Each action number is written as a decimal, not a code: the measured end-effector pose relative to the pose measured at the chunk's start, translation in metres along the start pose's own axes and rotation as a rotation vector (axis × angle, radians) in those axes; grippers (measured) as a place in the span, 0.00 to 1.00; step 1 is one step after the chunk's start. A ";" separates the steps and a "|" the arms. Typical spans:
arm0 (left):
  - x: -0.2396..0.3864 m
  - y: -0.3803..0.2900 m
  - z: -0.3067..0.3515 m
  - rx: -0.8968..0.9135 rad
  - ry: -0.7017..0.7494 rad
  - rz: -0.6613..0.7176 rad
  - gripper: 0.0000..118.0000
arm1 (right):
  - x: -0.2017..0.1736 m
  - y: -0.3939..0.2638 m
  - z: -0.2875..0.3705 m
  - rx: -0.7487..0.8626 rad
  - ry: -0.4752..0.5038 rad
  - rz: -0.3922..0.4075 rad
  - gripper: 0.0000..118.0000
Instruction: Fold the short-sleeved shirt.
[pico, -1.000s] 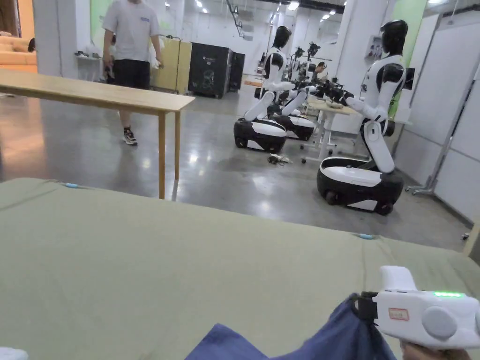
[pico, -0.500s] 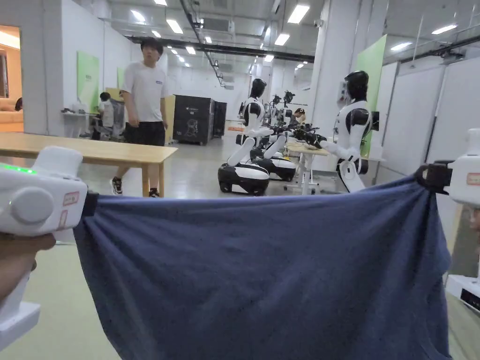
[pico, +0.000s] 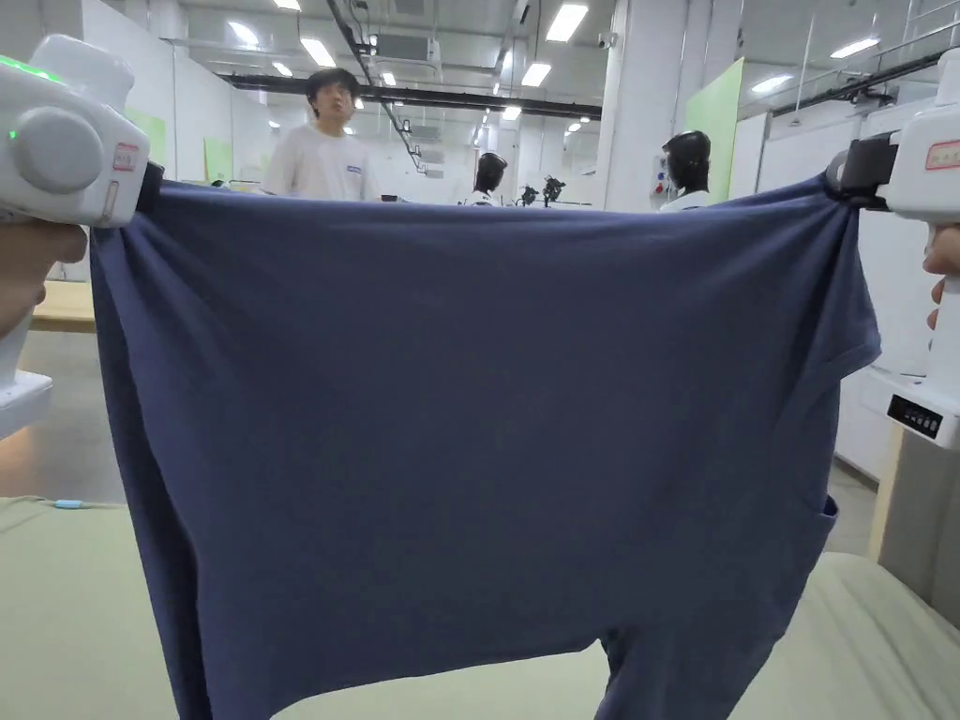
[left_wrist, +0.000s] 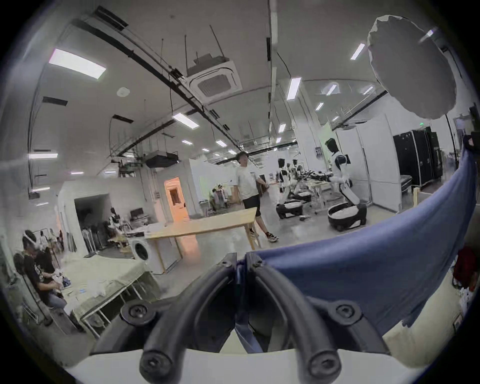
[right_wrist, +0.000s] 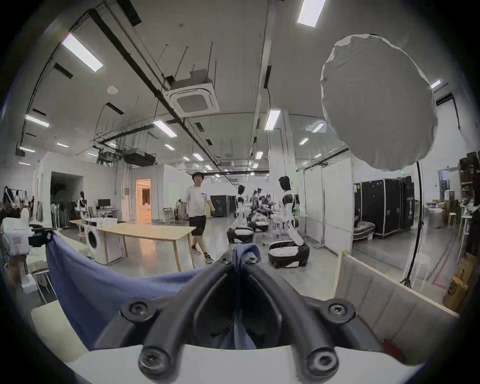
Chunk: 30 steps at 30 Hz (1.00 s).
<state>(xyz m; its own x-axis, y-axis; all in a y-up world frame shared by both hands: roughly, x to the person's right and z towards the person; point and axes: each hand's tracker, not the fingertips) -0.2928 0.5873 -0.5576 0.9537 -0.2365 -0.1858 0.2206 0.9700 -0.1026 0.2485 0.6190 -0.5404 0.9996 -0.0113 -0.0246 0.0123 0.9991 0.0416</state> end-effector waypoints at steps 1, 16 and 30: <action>0.002 -0.010 -0.003 -0.013 -0.005 0.000 0.04 | 0.002 -0.012 -0.005 -0.007 0.001 0.000 0.05; 0.034 -0.174 -0.009 -0.207 -0.103 0.149 0.04 | 0.015 -0.168 0.008 -0.132 0.026 -0.053 0.05; 0.018 -0.331 0.217 -0.421 -0.288 0.163 0.04 | 0.038 -0.311 0.258 -0.354 0.070 0.059 0.05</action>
<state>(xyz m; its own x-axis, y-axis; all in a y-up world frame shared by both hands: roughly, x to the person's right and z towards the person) -0.3041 0.2744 -0.3146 0.9993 -0.0018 0.0380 0.0202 0.8723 -0.4885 0.2887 0.2972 -0.2965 0.9942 0.0372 -0.1010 -0.0663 0.9506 -0.3032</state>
